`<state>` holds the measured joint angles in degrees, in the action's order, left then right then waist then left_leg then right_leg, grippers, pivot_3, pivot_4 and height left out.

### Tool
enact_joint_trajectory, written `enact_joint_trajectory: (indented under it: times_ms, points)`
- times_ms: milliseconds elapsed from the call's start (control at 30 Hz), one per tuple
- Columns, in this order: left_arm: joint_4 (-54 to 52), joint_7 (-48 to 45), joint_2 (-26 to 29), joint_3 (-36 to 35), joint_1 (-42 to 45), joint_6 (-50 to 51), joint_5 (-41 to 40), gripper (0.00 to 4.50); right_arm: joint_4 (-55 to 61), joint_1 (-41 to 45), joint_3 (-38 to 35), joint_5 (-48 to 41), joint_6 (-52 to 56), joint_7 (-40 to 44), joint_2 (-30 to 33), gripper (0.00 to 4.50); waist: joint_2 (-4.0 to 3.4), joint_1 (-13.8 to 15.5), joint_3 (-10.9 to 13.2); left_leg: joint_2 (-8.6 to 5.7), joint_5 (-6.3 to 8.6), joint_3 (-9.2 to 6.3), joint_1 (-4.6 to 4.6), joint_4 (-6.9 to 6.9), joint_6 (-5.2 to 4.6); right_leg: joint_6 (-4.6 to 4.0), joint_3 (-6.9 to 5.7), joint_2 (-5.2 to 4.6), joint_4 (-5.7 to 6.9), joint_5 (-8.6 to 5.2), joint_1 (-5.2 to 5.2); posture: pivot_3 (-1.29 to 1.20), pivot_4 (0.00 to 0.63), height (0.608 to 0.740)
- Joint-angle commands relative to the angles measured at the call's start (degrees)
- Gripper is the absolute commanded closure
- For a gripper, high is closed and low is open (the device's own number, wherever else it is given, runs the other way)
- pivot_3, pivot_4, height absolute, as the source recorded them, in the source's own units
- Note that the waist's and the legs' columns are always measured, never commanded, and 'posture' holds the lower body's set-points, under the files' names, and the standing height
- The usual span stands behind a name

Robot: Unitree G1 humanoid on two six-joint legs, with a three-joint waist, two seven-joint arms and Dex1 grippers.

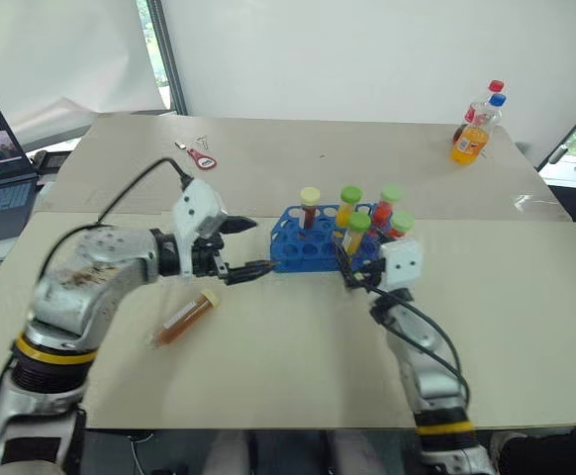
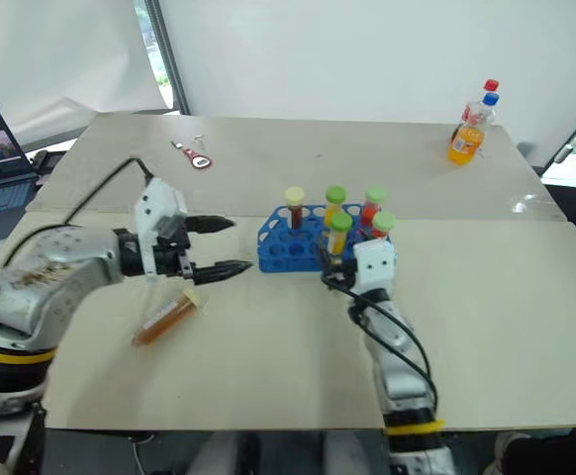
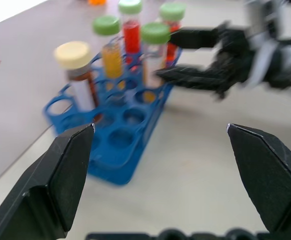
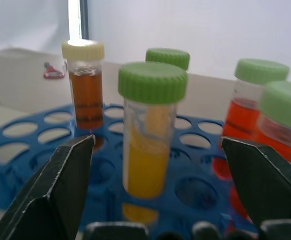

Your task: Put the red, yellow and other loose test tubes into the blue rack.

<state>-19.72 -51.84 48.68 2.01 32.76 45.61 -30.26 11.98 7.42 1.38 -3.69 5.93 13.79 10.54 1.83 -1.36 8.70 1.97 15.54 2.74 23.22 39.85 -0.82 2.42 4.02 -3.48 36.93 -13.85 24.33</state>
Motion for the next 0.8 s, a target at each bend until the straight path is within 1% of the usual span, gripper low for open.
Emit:
enact_joint_trajectory:
  times_ms: [33,100,233,333,467,600,700,800]
  points:
    - [-1.16,-3.07,5.35,1.4,2.53,2.38,1.73,0.0,11.21,-3.19,-1.22,-6.03,6.17,8.08,6.16,0.1,-0.02,0.02,0.01,0.0,0.0,0.0,-0.03,0.0,0.0,0.0,0.0,0.01,-0.13,0.0,-0.02,0.0,0.15,0.74]
    - [0.37,-2.84,7.26,2.3,4.21,5.89,2.02,0.0,16.08,-4.63,-1.42,-11.27,11.17,13.61,10.88,0.1,-0.01,0.17,0.01,0.0,0.0,0.05,-0.05,0.01,0.0,-0.02,0.01,0.02,-0.19,-0.03,-0.02,0.0,0.15,0.74]
    - [0.43,-8.28,14.8,7.09,3.95,9.78,3.39,0.0,24.71,-3.21,-2.01,-23.56,23.16,26.7,24.21,0.1,0.0,0.05,0.03,0.01,-0.01,0.25,-0.16,0.04,-0.01,-0.04,0.07,0.06,-0.18,-0.05,-0.08,0.0,0.15,0.74]
    - [-0.39,-9.1,17.45,9.63,3.74,13.58,3.58,0.0,26.85,-0.03,-3.99,-31.87,30.53,30.89,30.72,0.1,0.04,0.3,0.05,0.03,-0.01,0.34,-0.22,0.02,-0.01,-0.11,0.04,0.1,-0.16,-0.1,-0.11,0.0,0.15,0.74]
    - [-1.06,-8.73,18.73,10.61,3.25,17.17,3.87,0.0,27.15,4.45,-5.28,-37.08,34.18,34.56,35.56,0.1,0.14,0.8,0.11,0.05,-0.01,0.36,-0.14,0.04,-0.02,-0.15,0.01,0.13,-0.17,-0.14,-0.08,0.0,0.15,0.74]
    - [0.83,-6.39,17.02,13.68,3.52,19.99,6.01,0.0,25.99,8.7,-5.25,-40.47,37.18,36.54,38.16,0.1,0.2,0.98,0.14,0.02,-0.01,0.35,-0.07,0.06,-0.02,-0.13,0.01,0.1,-0.19,-0.15,-0.07,0.0,0.15,0.74]
    - [1.43,-5.98,15.98,16.72,3.74,20.91,7.38,0.0,26.51,10.02,-5.2,-43.68,39.22,39.45,40.6,0.1,0.23,1.18,0.15,0.02,-0.01,0.33,-0.04,0.07,-0.02,-0.13,0.0,0.1,-0.19,-0.15,-0.06,0.0,0.15,0.74]
    - [3.2,-5.86,14.89,18.97,4.69,21.31,8.6,0.0,26.86,10.72,-4.67,-44.65,39.68,41.47,42.51,0.1,0.25,1.25,0.16,0.03,0.0,0.33,-0.02,0.07,-0.04,-0.13,-0.02,0.1,-0.19,-0.15,-0.04,0.0,0.15,0.74]
